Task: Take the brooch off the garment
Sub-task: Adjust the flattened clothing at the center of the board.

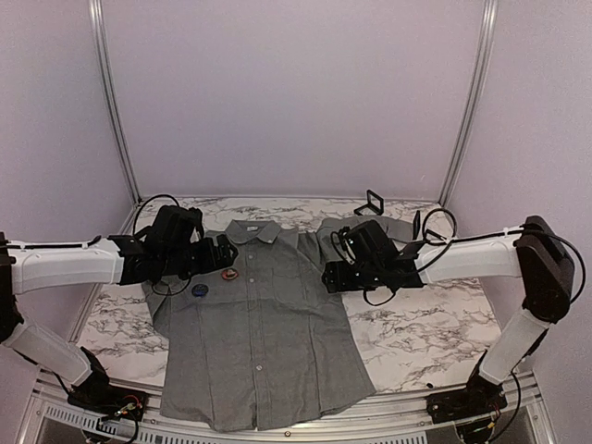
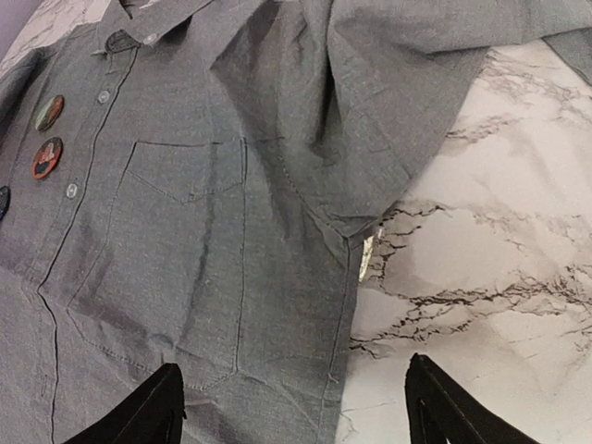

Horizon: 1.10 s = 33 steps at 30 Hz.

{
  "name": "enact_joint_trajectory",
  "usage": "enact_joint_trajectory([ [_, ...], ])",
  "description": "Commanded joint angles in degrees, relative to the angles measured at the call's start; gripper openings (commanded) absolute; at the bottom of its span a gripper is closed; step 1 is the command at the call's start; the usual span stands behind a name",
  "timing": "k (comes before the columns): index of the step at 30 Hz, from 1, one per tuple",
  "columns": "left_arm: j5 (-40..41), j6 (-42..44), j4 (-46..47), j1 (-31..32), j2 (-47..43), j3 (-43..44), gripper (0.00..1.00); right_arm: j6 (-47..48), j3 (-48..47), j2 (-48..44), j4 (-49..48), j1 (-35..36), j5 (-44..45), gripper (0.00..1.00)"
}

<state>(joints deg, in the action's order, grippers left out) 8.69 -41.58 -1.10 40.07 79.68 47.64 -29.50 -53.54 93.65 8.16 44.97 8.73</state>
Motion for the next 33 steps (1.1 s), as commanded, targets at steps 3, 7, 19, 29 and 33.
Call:
enact_joint_trajectory([
  [3, 0.64, -1.90, 6.31, -2.48, 2.45, 0.95, 0.99, 2.52, -6.30, 4.78, -2.85, -1.93, 2.14, 0.79],
  [7, 0.27, -3.73, 10.42, -2.89, 5.26, 0.52, 0.99, 3.57, -9.36, 7.88, -2.89, -2.38, 3.62, 0.80],
  [19, -1.02, -4.95, 13.59, -2.90, 13.79, 1.29, 0.99, 4.28, -13.02, 14.06, -3.14, -2.34, 2.89, 0.79],
  [29, -1.56, -5.59, 13.80, -2.90, 14.79, -1.47, 0.99, 3.67, -10.62, 15.50, -3.55, -2.17, 3.05, 0.79],
  [33, -1.72, -6.37, 14.26, -2.90, 14.89, -2.32, 0.99, 3.20, -9.90, 15.84, -3.77, -1.85, 3.05, 0.79],
])
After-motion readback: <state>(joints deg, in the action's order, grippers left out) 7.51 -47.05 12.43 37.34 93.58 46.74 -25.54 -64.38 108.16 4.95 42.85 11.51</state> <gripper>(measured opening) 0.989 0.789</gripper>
